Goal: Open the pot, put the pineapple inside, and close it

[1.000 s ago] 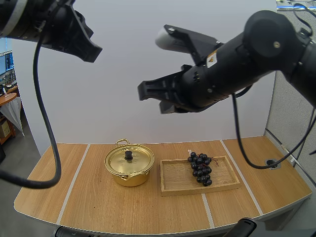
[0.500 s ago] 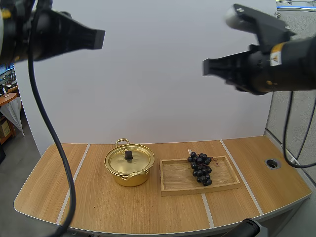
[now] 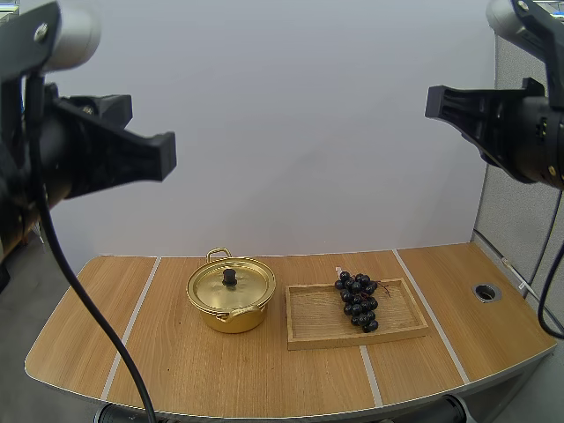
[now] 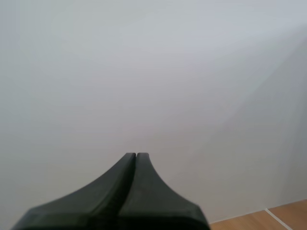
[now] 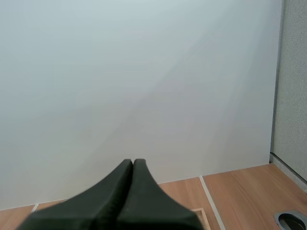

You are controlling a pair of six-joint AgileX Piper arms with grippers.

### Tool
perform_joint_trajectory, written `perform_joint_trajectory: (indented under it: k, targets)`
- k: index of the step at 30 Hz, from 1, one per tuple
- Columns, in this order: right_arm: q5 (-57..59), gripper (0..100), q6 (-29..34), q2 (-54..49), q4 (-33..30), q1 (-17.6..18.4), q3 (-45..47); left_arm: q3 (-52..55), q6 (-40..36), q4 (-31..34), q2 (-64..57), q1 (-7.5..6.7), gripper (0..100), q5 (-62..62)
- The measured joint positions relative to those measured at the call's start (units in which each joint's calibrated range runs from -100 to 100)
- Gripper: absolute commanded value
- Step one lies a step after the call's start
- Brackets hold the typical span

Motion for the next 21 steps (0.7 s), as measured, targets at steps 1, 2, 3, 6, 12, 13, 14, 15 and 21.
perform_joint_trajectory:
  k: [1, 2, 3, 6, 12, 13, 14, 15, 21]
  targets:
    - [0.00, 0, -0.51, -1.57, 2.02, -1.46, 0.00, 1.59, -0.26, 0.00, -1.69, 0.00, 0, -1.70]
    - [-0.17, 0, -2.24, -2.54, 3.37, -2.13, 0.00, 2.36, -0.35, 0.00, -2.60, 0.00, 0, -1.90]
    - [-0.17, 0, -2.64, -4.04, 6.69, -3.56, 0.00, 2.76, -0.35, 0.00, -3.04, 0.00, 0, -2.10]
    - [-1.11, 0, -3.93, -6.05, 9.78, -5.32, 0.48, 4.10, -0.35, 0.00, -4.51, 0.00, 0, -2.68]
    - [-10.74, 0, -6.36, -12.92, 13.71, -10.49, 10.18, 7.15, -0.64, 0.00, -8.01, 0.00, 0, -5.12]
    - [-13.41, 0, -8.07, -14.14, 15.74, -11.58, 13.72, 7.25, -0.64, 0.00, -8.17, 0.00, 0, -6.13]
    - [-14.26, 0, -9.00, -14.31, 17.05, -11.97, 15.04, 7.25, -0.64, 0.00, -8.17, 0.00, 0, -6.84]
    - [-15.18, 0, -10.13, -14.35, 18.41, -12.35, 16.68, 7.25, -0.64, 0.00, -8.17, 0.00, 0, -7.13]
    - [-22.29, 0, -12.10, -14.35, 20.17, -12.74, 23.67, 9.54, -0.76, 0.00, -8.32, 0.00, 0, -11.34]
